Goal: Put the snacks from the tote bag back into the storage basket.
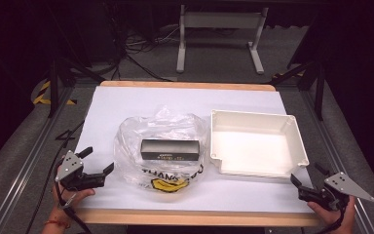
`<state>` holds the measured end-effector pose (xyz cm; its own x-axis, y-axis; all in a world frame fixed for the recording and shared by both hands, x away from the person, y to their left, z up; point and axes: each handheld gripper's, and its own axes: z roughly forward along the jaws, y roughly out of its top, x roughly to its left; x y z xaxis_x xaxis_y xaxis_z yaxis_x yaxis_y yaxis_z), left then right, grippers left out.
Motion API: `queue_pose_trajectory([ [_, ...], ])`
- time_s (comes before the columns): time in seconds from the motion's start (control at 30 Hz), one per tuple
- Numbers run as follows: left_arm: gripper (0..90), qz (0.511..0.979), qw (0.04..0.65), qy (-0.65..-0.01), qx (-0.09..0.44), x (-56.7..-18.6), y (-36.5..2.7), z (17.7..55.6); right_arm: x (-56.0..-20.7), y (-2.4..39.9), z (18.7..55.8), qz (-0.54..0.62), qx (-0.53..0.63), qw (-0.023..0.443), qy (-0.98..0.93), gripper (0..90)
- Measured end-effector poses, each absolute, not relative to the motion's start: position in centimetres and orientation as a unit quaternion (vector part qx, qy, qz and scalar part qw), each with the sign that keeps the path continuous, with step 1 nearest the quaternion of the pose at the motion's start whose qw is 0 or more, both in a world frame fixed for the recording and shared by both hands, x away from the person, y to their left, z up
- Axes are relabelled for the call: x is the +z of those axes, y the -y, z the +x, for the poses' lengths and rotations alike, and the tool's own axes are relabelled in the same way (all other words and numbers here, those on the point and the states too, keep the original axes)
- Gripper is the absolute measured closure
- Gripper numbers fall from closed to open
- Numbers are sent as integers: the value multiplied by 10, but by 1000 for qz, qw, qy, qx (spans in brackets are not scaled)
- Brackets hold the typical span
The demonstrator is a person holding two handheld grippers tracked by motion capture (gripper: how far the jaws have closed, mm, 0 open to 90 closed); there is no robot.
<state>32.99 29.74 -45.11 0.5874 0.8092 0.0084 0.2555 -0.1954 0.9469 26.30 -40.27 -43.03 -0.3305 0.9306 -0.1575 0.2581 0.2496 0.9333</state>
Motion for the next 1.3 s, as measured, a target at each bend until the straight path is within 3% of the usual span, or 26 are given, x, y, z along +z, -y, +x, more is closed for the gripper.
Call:
queue_pose_trajectory([
  [0.77, 40, 729, 520, -360, 264, -452, -296, 328, -415, 399, 260, 421, 434, 383, -698, 56],
  [0.9, 40, 733, 515, -359, 260, -452, -295, 329, -406, 394, 257, 407, 439, 386, -702, 75],
  [1.0, 41, 734, 516, -356, 261, -453, -294, 329, -402, 390, 254, 394, 441, 387, -708, 142],
  [1.3, 38, 736, 514, -357, 258, -454, -294, 330, -389, 384, 252, 383, 455, 380, -708, 162],
])
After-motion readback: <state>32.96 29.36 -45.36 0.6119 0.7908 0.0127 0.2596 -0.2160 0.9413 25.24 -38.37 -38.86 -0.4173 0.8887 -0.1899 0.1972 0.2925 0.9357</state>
